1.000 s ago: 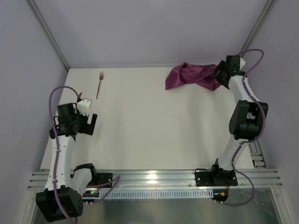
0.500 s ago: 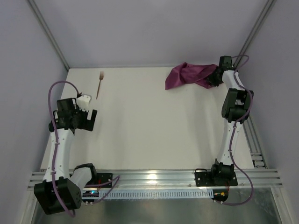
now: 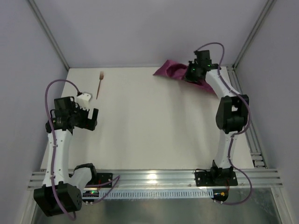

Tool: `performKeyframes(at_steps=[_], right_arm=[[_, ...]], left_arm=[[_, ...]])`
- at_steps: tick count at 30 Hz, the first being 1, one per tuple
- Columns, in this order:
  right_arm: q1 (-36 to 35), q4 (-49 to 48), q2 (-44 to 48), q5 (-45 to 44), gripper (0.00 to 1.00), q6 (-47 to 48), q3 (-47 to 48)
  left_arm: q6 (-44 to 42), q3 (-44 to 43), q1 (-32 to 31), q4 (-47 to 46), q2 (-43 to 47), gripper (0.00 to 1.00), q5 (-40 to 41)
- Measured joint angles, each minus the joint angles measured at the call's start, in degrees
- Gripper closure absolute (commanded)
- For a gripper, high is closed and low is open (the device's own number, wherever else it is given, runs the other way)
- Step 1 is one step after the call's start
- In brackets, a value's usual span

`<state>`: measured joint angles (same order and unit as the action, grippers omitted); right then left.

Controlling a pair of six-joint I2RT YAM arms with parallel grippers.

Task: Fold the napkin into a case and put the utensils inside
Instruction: Pick up the crumpled napkin from the corner of the board, then flatten out the crumpled napkin at the center of the board.

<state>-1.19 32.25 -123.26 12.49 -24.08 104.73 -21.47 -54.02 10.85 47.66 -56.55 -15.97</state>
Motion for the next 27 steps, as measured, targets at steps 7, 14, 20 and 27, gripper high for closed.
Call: performKeyframes(at_steps=[7, 14, 20, 27], right_arm=[[-26.10, -5.03, 19.63, 7.80, 0.96, 2.19, 4.26], [-24.90, -14.32, 35.67, 8.61, 0.96, -3.32, -4.20], [-24.24, -20.92, 43.04, 1.95, 0.96, -9.42, -30.49], [-20.41, -22.36, 38.69, -2.34, 0.96, -16.17, -53.00]], left_arm=[[-1.31, -1.81, 0.00, 3.76, 2.40, 0.02, -3.02], [-3.04, -4.11, 0.00, 5.77, 3.19, 0.01, -4.59], [-3.89, -5.53, -0.74, 6.82, 0.96, 0.05, -6.91], [-4.94, -4.83, -16.22, 6.47, -5.88, 0.09, -1.86]])
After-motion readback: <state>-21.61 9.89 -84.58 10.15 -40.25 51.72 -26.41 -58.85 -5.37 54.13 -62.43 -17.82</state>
